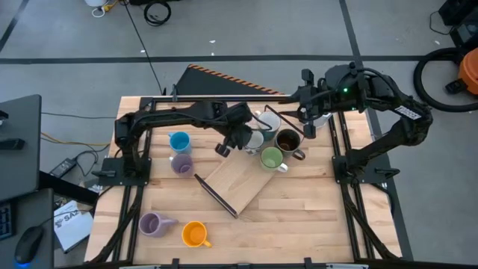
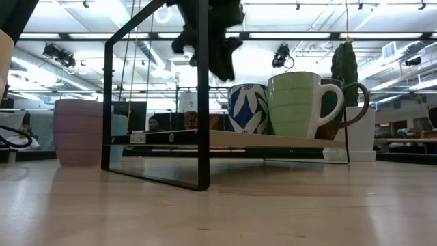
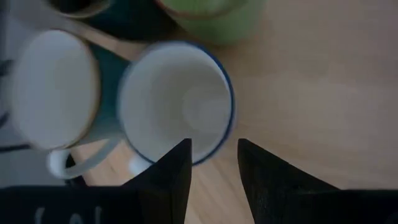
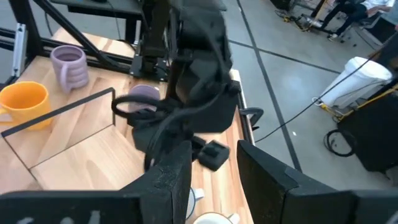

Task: Place coffee mugs
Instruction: Put the white patterned mug on the shelf

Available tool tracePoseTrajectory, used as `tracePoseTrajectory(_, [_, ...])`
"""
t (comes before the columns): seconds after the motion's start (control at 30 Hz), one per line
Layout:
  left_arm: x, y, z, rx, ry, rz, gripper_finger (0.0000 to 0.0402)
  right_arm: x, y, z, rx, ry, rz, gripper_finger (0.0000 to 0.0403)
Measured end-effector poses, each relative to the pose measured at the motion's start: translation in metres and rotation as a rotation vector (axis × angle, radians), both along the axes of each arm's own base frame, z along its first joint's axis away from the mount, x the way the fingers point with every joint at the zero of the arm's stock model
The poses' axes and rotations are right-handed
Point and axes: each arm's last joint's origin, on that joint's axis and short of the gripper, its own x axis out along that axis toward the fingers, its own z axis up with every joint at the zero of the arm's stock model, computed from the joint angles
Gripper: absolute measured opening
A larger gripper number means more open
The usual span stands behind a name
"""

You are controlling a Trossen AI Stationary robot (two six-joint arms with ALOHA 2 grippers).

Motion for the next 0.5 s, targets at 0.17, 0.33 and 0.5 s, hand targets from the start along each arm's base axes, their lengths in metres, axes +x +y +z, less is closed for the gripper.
tracePoseTrajectory(0.17, [0.002,-0.001,-0.02,0.093,0.022,-0.16,0.0137,0.004,0.001,-0.002,-0.006,0.008,-0.015,0.0134])
tracePoseTrajectory(0.33, [0.004,0.0,-0.031,0.118,0.012,-0.193,0.0137,0.005,0.001,-0.003,-0.009,0.012,-0.014,0.0134])
tracePoseTrajectory(0.5, [0.005,-0.003,-0.033,0.109,0.015,-0.175,0.0137,0.005,0.0,-0.003,-0.012,0.012,-0.012,0.0134])
